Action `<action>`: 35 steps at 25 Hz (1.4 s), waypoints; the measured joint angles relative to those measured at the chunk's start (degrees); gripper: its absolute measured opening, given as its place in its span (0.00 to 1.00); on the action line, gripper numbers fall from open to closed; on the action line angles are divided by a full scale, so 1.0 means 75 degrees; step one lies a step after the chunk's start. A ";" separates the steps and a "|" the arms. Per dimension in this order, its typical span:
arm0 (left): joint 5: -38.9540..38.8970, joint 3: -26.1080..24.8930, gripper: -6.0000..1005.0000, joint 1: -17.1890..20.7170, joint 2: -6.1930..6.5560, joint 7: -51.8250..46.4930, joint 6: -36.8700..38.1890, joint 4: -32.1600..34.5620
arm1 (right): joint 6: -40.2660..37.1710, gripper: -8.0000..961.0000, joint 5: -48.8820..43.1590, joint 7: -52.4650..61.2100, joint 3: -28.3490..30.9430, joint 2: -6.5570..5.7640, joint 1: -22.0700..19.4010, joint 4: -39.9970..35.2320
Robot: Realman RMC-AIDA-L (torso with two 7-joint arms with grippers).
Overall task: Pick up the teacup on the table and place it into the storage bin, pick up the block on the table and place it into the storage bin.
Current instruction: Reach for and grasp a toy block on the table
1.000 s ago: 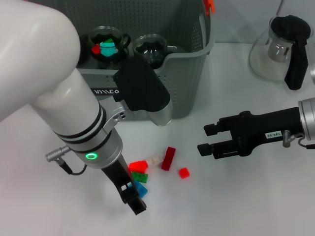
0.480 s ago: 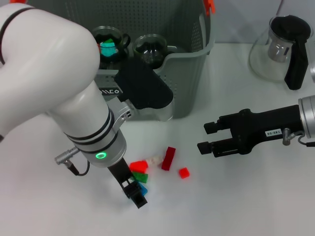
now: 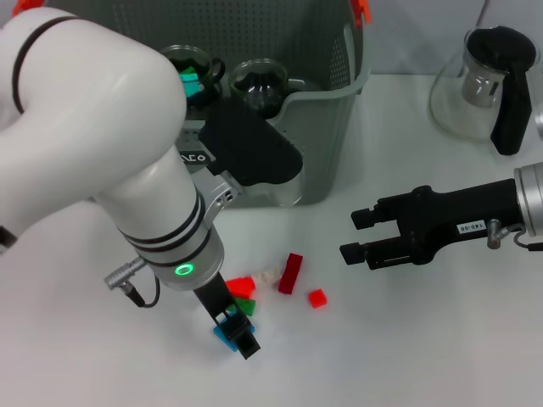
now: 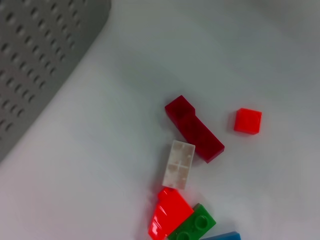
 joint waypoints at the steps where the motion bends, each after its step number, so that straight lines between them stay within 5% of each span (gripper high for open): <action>1: 0.0006 0.0039 0.86 -0.0012 0.0000 -0.0059 0.0000 -0.0002 | -0.0001 0.74 0.0001 0.0000 0.0000 -0.0001 0.0000 0.0000; 35: -0.0112 0.0487 0.85 -0.0138 0.0000 -0.0953 -0.0730 -0.0799 | -0.0051 0.74 0.0010 -0.0085 -0.0001 -0.0013 -0.0001 -0.0006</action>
